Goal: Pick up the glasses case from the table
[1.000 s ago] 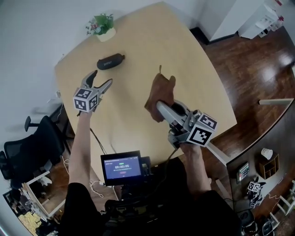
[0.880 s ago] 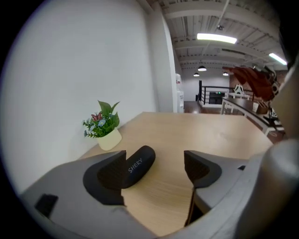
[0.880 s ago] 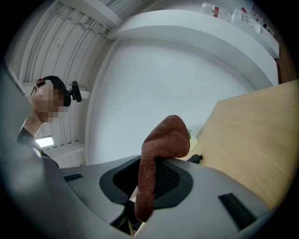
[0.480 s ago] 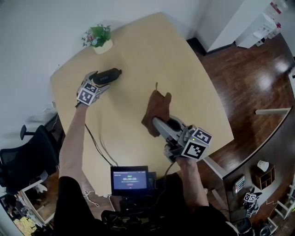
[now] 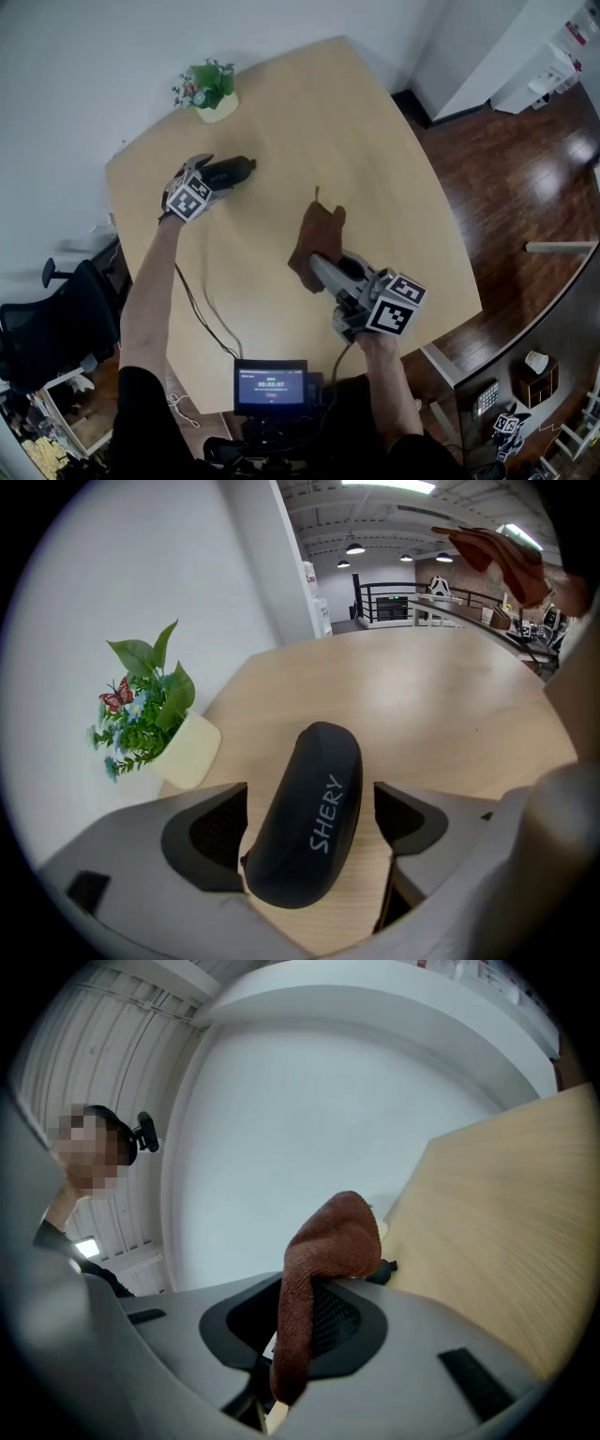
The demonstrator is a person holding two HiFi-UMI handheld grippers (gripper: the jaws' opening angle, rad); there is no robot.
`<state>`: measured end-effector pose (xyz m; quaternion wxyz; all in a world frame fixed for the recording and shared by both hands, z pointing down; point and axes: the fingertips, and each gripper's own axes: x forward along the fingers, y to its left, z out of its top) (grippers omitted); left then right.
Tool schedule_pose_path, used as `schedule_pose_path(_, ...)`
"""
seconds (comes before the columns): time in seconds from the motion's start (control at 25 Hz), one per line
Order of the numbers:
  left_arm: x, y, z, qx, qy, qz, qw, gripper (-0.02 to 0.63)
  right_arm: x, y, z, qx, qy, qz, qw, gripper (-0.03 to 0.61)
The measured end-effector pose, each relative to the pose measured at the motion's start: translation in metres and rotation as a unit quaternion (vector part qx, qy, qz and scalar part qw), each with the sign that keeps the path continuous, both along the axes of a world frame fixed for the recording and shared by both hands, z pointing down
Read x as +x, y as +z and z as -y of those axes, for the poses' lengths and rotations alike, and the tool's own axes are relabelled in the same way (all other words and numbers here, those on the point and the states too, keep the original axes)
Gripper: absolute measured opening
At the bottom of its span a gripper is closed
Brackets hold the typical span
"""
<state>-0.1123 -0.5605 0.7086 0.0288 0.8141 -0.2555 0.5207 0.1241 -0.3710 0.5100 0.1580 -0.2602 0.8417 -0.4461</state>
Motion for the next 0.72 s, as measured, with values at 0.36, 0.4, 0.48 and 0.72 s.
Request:
schedule_pose_path(0.36,-0.002,0.019,0.003,-0.01,0.013,0.031,0.9994,0.4,-0.004,0.002,0.005,0.001,-0.004,0.006,1.0,0.066)
schedule_pose_path(0.4,-0.002,0.017,0.004,-0.007,0.012,0.03,0.9994,0.389,-0.004,0.002,0.004,0.0,-0.004,0.006,1.0,0.066)
schedule_pose_path(0.48,-0.002,0.017,0.003,-0.004,0.013,0.033,0.9994,0.382,-0.005,0.003,0.004,0.0,-0.003,0.005,1.0,0.066)
schedule_pose_path(0.72,-0.002,0.015,-0.01,0.001,0.01,0.033,0.9994,0.373,-0.006,-0.004,0.0,0.005,-0.005,0.008,1.0,0.066)
